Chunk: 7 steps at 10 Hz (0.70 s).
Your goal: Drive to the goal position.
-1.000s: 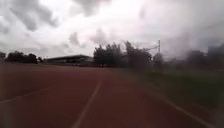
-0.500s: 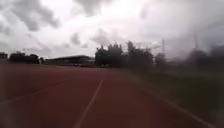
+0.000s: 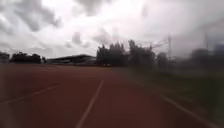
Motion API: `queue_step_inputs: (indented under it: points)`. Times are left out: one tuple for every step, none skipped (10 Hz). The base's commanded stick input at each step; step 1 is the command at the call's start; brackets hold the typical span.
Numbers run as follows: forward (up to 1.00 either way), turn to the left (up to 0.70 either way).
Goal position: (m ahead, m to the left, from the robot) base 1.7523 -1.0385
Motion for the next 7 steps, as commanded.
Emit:
queue_step_inputs:
  points:
    - [0.85,-0.02]
    - [0.85,-0.20]
    - [0.85,-0.29]
    - [0.85,-0.29]
    - [0.85,-0.29]
    - [0.85,-0.12]
    - [0.85,-0.04]
